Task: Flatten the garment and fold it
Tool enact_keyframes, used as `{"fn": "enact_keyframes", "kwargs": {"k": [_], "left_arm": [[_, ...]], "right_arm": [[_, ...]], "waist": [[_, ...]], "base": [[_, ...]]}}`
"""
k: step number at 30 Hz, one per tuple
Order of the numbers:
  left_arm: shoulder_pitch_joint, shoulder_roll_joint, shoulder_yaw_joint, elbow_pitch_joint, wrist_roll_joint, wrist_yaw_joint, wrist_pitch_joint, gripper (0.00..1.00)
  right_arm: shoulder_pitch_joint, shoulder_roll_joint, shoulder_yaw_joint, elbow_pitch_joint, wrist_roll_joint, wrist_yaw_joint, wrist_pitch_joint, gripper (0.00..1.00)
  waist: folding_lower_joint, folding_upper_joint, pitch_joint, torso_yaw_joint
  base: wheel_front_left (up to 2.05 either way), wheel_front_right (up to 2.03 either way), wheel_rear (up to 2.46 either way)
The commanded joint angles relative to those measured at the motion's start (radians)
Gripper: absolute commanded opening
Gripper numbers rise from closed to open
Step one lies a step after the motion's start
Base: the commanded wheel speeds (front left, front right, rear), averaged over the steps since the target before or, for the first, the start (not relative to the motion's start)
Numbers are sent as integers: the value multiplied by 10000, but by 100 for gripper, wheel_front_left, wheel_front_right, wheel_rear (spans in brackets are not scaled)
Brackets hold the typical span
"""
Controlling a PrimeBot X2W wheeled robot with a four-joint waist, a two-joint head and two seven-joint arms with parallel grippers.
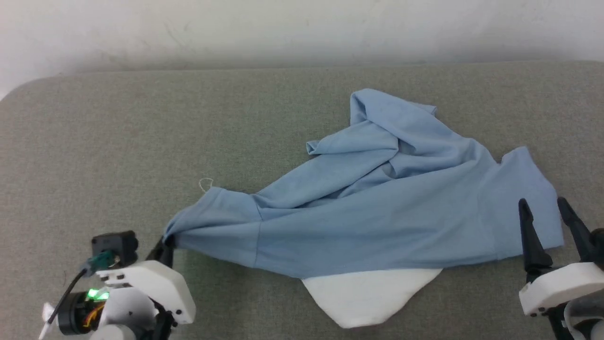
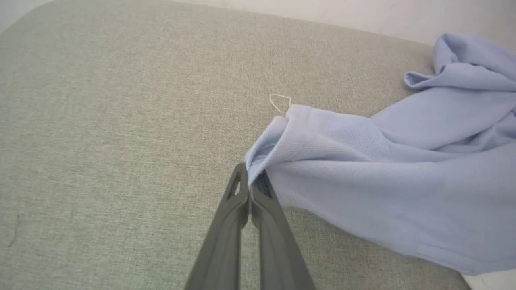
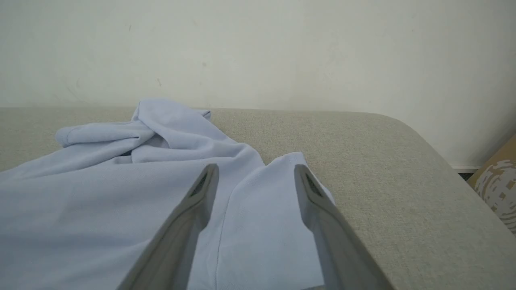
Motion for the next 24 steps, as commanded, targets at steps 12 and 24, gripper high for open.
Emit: {"fn": "enact_keyframes", "kwargs": {"k": [12,24], "left_arm": [[34,27,579,-193,-18,254,-1550,0],[-206,-111,41,-257,2,90,-1539,0]], "right_arm": [[34,-1147,-991,267,376,-13,5092,100],[-426,-1080,-1094,943,197,-13,7440,100]], "waist": [[-1,0,-9,669],[-1,0,356,1198]], "base": [[0,0,0],[0,0,0]]}}
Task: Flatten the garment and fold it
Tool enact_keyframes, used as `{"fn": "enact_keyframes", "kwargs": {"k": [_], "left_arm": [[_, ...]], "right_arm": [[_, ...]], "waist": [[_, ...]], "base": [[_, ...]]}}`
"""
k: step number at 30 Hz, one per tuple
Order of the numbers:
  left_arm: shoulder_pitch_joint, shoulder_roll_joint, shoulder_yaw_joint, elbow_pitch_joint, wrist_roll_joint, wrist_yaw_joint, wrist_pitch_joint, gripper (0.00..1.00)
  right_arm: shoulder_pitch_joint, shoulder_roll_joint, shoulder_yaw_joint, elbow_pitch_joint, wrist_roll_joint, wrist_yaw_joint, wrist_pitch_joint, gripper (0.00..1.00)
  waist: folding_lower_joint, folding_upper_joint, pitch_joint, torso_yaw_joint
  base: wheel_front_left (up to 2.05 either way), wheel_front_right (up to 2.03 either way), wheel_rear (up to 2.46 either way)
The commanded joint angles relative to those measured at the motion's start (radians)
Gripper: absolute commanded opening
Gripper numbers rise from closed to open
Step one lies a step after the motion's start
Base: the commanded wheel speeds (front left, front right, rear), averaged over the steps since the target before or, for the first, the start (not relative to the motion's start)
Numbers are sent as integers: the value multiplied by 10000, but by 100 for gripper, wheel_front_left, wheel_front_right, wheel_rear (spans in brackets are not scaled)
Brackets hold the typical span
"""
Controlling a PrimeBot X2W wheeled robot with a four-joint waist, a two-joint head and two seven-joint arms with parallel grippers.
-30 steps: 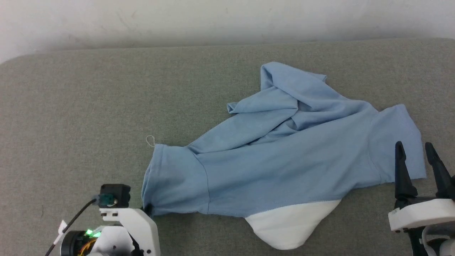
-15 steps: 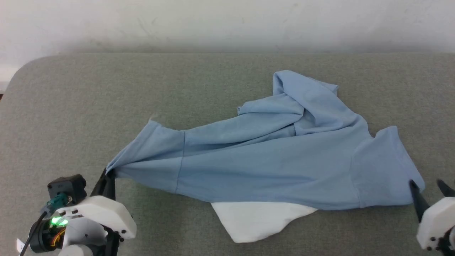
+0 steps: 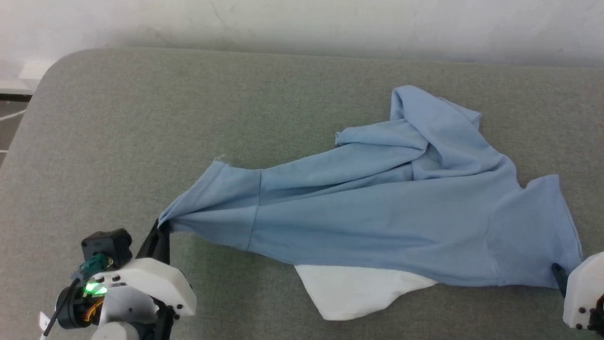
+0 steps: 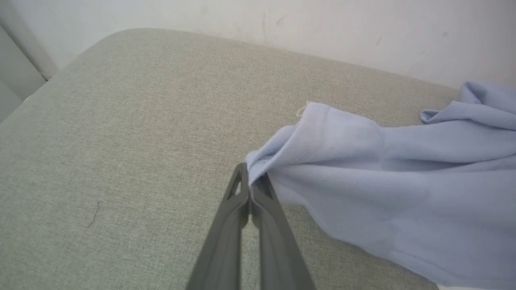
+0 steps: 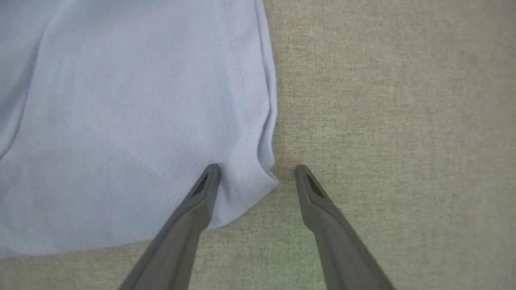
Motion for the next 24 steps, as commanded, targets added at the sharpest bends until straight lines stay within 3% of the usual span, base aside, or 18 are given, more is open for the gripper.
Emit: {"fn": "enact_keyframes", "kwargs": {"k": [1,5,6,7,8,15,24], "left_arm": [[-192,-18,-48,-32,32,-78,-22,0],[-231,-21,-168,2,28,-114,23,0],[-232,-15,-200,23,24,-132,39,0],[-231,-14,-224,41,15,-145,48,0],[-226,-12,-240,62,3,-154,50,0],[-45,132,-209,90,-62,-198,69,0],[158,645,264,-915,-301,-285,89,0]], "right_arm": [[-28,34,113,112,-54,-9,159,100],[82,80,473,385,41,-9,516,100],[121,83,584,449,88,-9,605,76],[146,77,655,490,133,-9,643,23],[159,73,694,529,167,-9,661,0],[10,-108,568,104,329,-9,188,0],[-657,-771,502,-2133,1851,-9,146,0]], "waist": [[-1,0,81,90],[-1,0,119,114],[-1,0,110,113],[-1,0,93,107],[-1,0,56,94],[-1,0,-405,-149],[-1,0,-1583,-729]], "base": [[0,0,0],[0,0,0],[0,0,0],[0,0,0],[0,0,0],[0,0,0],[0,0,0]]}}
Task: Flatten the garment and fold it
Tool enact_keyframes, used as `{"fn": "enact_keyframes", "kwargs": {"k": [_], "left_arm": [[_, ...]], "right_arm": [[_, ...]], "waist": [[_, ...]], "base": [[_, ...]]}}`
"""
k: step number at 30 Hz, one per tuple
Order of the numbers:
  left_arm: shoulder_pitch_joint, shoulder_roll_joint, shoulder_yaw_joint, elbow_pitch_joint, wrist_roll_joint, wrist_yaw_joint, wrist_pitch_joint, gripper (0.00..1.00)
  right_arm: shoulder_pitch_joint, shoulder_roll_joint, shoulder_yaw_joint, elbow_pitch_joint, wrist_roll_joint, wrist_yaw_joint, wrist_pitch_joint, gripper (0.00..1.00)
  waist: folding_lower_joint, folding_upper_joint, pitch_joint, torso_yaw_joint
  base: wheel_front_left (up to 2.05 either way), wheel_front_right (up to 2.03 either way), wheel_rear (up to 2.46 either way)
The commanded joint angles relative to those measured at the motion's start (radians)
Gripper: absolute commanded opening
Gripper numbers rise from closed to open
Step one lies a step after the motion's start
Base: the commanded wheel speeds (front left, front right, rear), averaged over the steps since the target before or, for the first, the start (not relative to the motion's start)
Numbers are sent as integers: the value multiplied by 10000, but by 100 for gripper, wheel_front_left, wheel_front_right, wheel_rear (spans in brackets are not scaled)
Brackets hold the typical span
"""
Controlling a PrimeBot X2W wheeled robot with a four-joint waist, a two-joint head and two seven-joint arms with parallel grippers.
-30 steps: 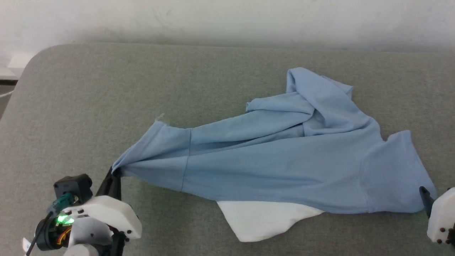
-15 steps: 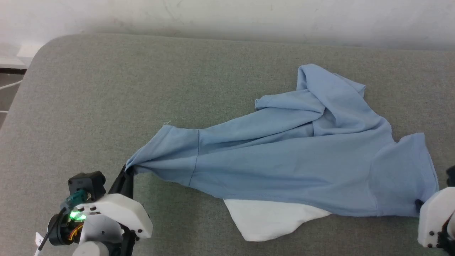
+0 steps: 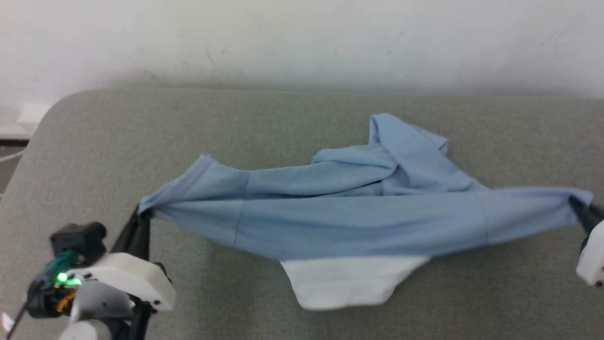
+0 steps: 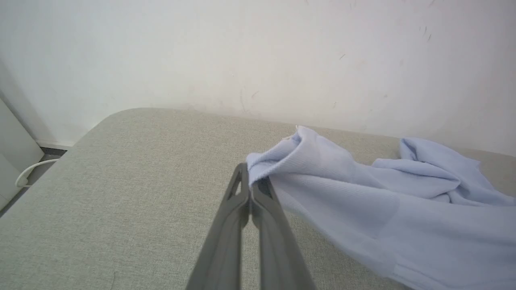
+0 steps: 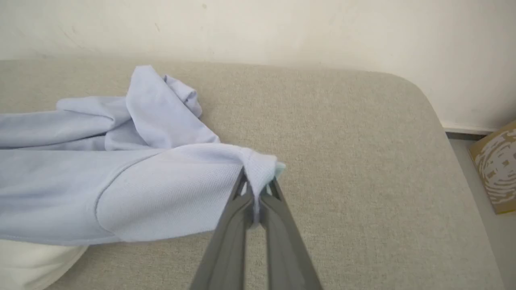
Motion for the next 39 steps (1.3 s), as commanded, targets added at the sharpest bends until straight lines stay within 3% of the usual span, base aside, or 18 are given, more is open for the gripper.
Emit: {"fn": "enact_keyframes", "kwargs": {"k": [1,6,16,22,30,39], "left_arm": [[15,101,142,-193,-84,-30,-42,0],[-201,381,592,-1391,-517,-131,120,0],[-1825,956,1488,-3637,-1327,-269,318,0],[-3310,1419,1796,-4145,-1747,-294,740,0],[-5852,2126,1311,-2538,-1879,-680,1289,0],[-9533,2398,535,1068,-1418,-1302,445,0]], "right_arm": [[-242,-104,-31,-161,179,-9,24,0],[-1263,-742,-72,-1071,1111,-9,183,0],[-3833,-755,-358,-1704,2084,-9,354,0],[-5328,-749,-286,-1432,2224,-9,459,0],[-7654,-1125,361,-58,1924,-9,84,0],[-11048,-874,1263,3265,896,-9,-1852,0]], "waist": [[0,0,-536,-374],[0,0,-997,-628],[0,0,-1475,-849],[0,0,-1320,-979],[0,0,-6,-1144],[0,0,2084,-1404]], "base": [[0,0,0],[0,0,0],[0,0,0],[0,0,0],[0,0,0],[0,0,0]]}}
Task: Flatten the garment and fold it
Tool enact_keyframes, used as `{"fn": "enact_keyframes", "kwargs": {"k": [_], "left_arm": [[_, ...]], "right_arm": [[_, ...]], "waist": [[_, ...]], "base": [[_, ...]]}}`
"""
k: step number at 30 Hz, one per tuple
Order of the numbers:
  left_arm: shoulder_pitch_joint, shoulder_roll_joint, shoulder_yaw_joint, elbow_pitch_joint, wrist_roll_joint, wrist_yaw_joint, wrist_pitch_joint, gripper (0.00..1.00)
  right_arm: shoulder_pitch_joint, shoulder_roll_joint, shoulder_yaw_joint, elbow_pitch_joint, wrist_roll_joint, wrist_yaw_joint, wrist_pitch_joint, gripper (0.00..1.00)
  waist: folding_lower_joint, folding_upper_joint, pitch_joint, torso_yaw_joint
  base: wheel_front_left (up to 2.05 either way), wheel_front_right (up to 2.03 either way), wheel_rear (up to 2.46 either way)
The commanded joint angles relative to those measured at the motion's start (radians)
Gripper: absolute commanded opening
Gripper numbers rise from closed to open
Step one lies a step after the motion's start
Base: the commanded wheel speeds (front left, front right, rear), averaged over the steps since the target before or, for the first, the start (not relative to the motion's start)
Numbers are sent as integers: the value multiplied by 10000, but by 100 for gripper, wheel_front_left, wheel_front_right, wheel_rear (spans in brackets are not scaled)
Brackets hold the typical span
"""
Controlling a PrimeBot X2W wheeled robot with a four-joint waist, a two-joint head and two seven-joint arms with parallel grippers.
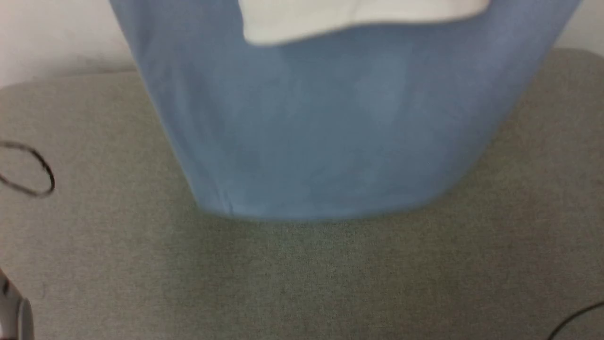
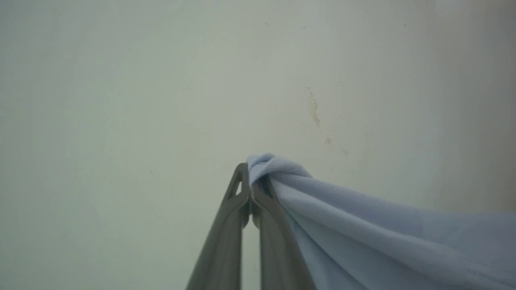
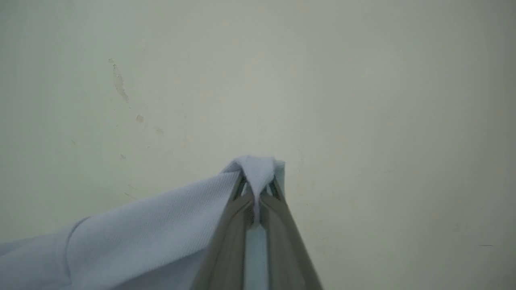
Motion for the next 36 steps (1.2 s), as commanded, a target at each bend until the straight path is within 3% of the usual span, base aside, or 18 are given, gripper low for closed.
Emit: {"fn": "enact_keyframes", "kwargs": {"k": [1,9,17,28,36], "left_arm": [[-478,54,-48,415,147,-43,-163,0],[-2969,19,-431,3072,752,-234,-1639,0],[-3518,-215,-748,4535,805,-462,-2564,0],[-1007,-420,-1436,5374,959,-635,-3069,0],[2176,150,-1688,4870,876,-680,-2328,0]], "right_arm": [[-343,86,55,427,-179,-9,-148,0],[-2236,401,492,2735,-749,-9,-1656,0],[-2620,525,973,3888,-631,-9,-2449,0],[-133,314,1966,4507,-427,-9,-2718,0],[2741,-424,2511,4181,140,-9,-2205,0]], "waist": [[-3,0,1281,-215],[-3,0,2300,-159],[-3,0,2855,79],[-3,0,2136,289],[-3,0,520,248]], "base": [[0,0,0],[0,0,0],[0,0,0],[0,0,0],[0,0,0]]}}
